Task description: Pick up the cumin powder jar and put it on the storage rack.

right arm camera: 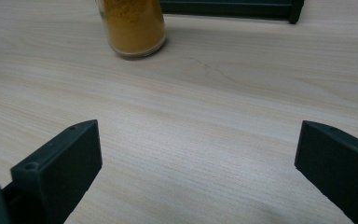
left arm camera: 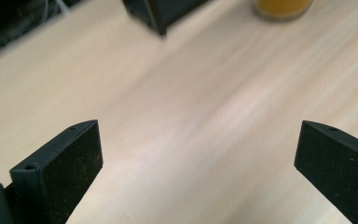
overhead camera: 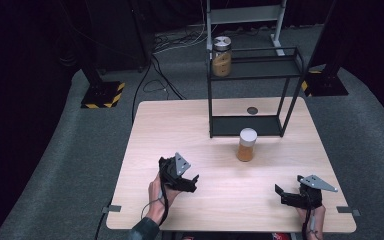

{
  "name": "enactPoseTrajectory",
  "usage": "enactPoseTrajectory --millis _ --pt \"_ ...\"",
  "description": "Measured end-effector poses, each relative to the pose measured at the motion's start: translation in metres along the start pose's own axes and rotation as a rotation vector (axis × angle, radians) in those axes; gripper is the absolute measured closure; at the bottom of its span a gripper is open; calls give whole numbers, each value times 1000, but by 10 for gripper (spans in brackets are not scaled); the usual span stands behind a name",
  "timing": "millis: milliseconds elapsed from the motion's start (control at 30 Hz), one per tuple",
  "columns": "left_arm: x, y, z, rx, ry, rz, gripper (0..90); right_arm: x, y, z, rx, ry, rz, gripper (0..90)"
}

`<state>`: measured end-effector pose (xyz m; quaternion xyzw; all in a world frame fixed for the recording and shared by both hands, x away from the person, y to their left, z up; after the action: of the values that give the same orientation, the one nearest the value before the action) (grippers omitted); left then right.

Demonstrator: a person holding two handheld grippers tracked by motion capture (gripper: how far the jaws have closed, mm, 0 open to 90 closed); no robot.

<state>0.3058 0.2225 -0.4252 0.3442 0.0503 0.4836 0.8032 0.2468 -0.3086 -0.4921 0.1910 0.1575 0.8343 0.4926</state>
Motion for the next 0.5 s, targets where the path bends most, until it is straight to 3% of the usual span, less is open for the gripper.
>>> enactPoseTrajectory --millis 200,500 --pt "-2 -12 -29 62 100 -7 4 0 0 0 -3 -3 -1 0" --pt "1 -24 -45 75 156 -18 7 2 -1 1 8 -3 -18 0"
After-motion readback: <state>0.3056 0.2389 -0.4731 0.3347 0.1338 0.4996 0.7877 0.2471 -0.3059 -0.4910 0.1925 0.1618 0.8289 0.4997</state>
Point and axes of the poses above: each handheld gripper's, and its own axes: y roughly backward along the jaws, z roughly out of its top, x roughly to its left, the point moved 2 cm from there along -y, roughly forward along the jaws, and after that the axes turned 6 degrees about z, right-handed, at the moved point
